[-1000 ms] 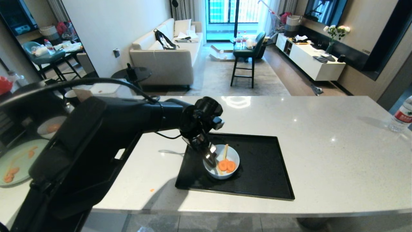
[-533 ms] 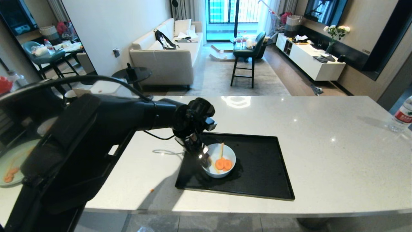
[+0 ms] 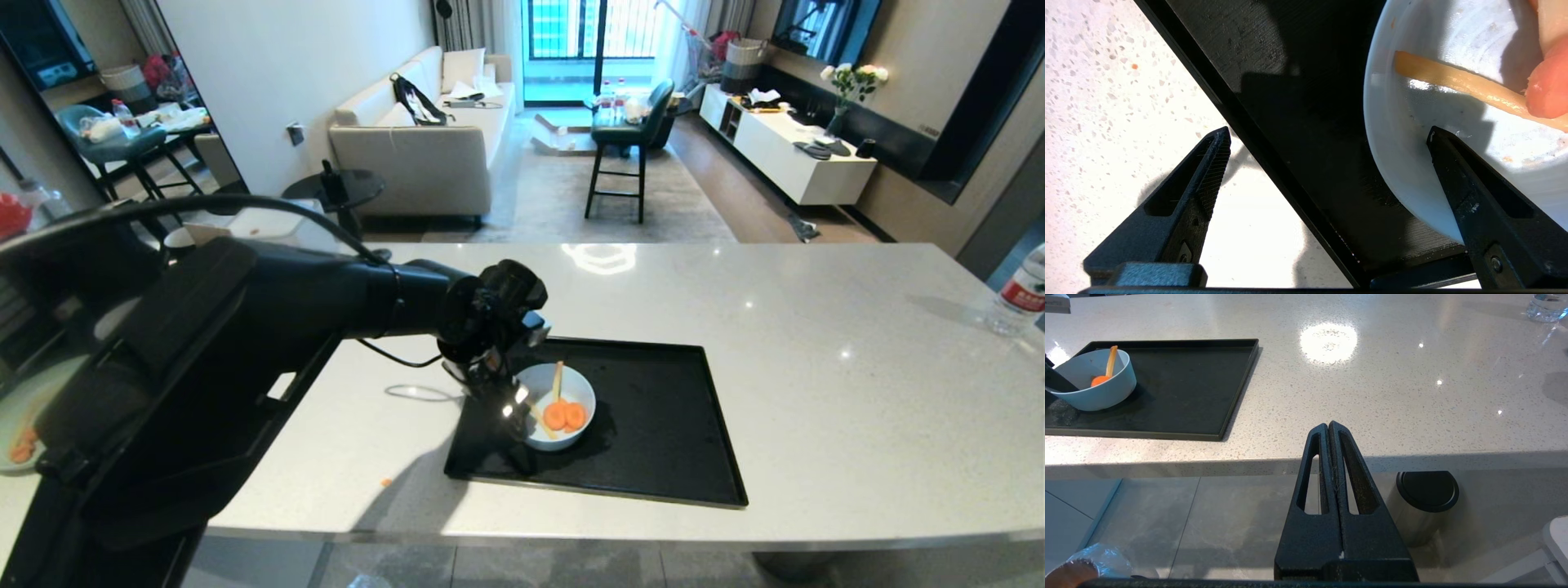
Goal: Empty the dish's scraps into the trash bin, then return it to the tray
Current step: Pick up the bowl with leftover food
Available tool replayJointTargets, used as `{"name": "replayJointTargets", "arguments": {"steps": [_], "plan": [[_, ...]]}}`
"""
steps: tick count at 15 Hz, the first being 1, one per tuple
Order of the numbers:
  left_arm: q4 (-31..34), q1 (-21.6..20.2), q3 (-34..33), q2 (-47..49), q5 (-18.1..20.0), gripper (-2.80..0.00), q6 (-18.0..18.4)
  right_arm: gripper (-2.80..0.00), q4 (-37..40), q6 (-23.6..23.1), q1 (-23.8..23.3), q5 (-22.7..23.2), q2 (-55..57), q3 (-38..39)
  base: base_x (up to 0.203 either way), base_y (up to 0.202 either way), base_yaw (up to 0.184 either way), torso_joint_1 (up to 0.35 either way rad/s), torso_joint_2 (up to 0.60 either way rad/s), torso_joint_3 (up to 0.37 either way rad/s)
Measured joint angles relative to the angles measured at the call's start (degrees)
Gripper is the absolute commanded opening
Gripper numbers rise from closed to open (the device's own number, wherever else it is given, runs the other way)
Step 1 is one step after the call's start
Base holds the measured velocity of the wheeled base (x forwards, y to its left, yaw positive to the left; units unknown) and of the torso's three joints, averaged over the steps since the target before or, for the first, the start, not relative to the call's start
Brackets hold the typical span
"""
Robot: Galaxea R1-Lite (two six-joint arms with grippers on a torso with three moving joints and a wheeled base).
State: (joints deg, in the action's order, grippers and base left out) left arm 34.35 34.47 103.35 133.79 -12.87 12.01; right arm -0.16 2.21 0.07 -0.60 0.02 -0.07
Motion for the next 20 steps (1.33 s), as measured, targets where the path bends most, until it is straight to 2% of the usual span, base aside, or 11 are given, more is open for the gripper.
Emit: {"name": "replayJointTargets", "arguments": {"steps": [2,3,10,14,20], "plan": [[0.1,0.1,-0.1,-0.1,0.0,0.0,0.0,-2.8,0.0,0.0,0.0,0.0,0.0,0.0,0.0,0.0,0.0,0.0,0.0,0.0],[0.1,0.1,-0.2,-0.1,0.0,-2.8,0.0,-2.8,0.0,0.0,0.0,0.0,0.0,0.0,0.0,0.0,0.0,0.0,0.0,0.0],[0.2,0.1,-1.1,-0.8,-0.1,-2.8,0.0,-2.8,0.0,0.0,0.0,0.0,0.0,0.0,0.0,0.0,0.0,0.0,0.0,0.0],[-0.2,0.1,-3.9,-2.6,0.1,-2.8,-0.2,-2.8,0.0,0.0,0.0,0.0,0.0,0.0,0.0,0.0,0.0,0.0,0.0,0.0],[0.1,0.4,-10.1,-6.6,-0.1,-2.8,-3.2,-2.8,0.0,0.0,0.0,0.0,0.0,0.0,0.0,0.0,0.0,0.0,0.0,0.0]]}}
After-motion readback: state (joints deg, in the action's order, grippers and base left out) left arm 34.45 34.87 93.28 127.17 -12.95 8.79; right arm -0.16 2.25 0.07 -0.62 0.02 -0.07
